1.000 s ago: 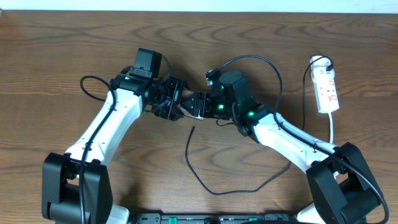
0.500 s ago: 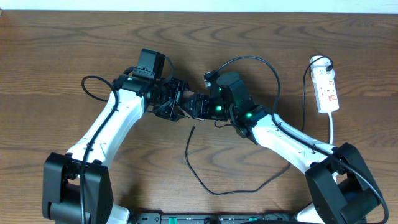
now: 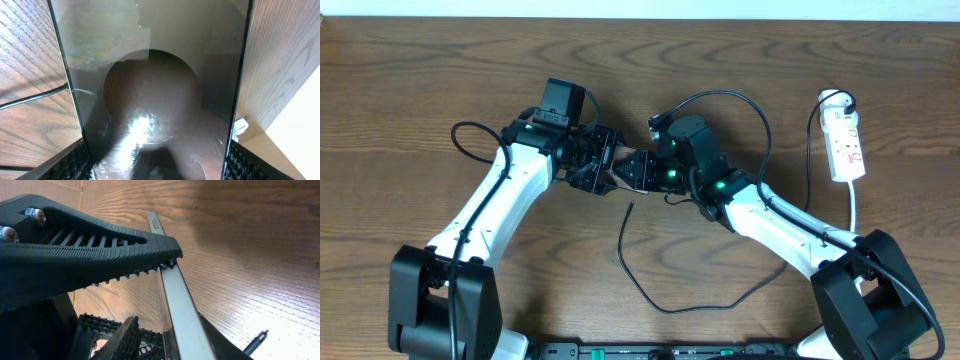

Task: Plug charger to phone and switch on socket
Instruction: 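Close the right gripper on the phone's side edge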

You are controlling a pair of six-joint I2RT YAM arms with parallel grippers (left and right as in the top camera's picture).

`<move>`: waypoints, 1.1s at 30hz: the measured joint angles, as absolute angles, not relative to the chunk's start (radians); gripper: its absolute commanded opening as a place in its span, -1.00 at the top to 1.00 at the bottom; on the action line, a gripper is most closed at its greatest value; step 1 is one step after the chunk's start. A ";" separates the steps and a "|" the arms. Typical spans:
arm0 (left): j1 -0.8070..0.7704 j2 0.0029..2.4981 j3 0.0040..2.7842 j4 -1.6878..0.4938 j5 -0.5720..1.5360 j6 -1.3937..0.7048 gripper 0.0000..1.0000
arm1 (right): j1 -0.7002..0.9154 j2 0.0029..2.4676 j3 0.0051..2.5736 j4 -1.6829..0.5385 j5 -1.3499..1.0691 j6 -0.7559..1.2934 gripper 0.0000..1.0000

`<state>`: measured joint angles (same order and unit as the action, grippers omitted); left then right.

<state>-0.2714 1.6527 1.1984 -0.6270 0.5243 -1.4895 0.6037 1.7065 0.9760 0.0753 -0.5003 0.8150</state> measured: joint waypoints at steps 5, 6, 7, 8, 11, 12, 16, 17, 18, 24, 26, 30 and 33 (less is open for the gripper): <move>-0.274 1.653 1.198 -0.627 0.524 -1.489 0.85 | 0.604 1.707 0.976 0.072 -0.497 0.815 0.46; -0.277 1.653 1.198 -0.627 0.523 -1.489 0.85 | 0.604 1.706 0.976 0.070 -0.496 0.815 0.46; -0.279 1.653 1.198 -0.627 0.521 -1.492 0.85 | 0.604 1.707 0.976 0.068 -0.493 0.815 0.48; -0.279 1.653 1.198 -0.627 0.519 -1.493 0.85 | 0.604 1.707 0.976 0.067 -0.492 0.815 0.48; -0.282 1.653 1.198 -0.627 0.516 -1.493 0.85 | 0.604 1.707 0.976 0.065 -0.489 0.815 0.52; -0.282 1.653 1.198 -0.627 0.516 -1.493 0.85 | 0.604 1.707 0.976 0.065 -0.488 0.815 0.53; -0.282 1.653 1.198 -0.627 0.516 -1.493 0.85 | 0.604 1.706 0.976 0.064 -0.482 0.815 0.62; -0.282 1.653 1.198 -0.627 0.516 -1.493 0.86 | 0.604 1.707 0.976 0.064 -0.481 0.815 0.63; -0.282 1.653 1.198 -0.627 0.516 -1.493 0.85 | 0.604 1.707 0.976 0.064 -0.481 0.815 0.65; -0.282 1.653 1.198 -0.627 0.516 -1.493 0.85 | 0.604 1.707 0.976 0.064 -0.477 0.815 0.77; -0.282 1.653 1.198 -0.627 0.516 -1.493 0.85 | 0.604 1.707 0.976 0.064 -0.477 0.815 0.82; -0.282 1.653 1.198 -0.627 0.515 -1.493 0.85 | 0.604 1.707 0.976 0.064 -0.478 0.815 0.92; -0.282 1.653 1.198 -0.627 0.513 -1.493 0.85 | 0.604 1.706 0.976 0.064 -0.478 0.815 0.95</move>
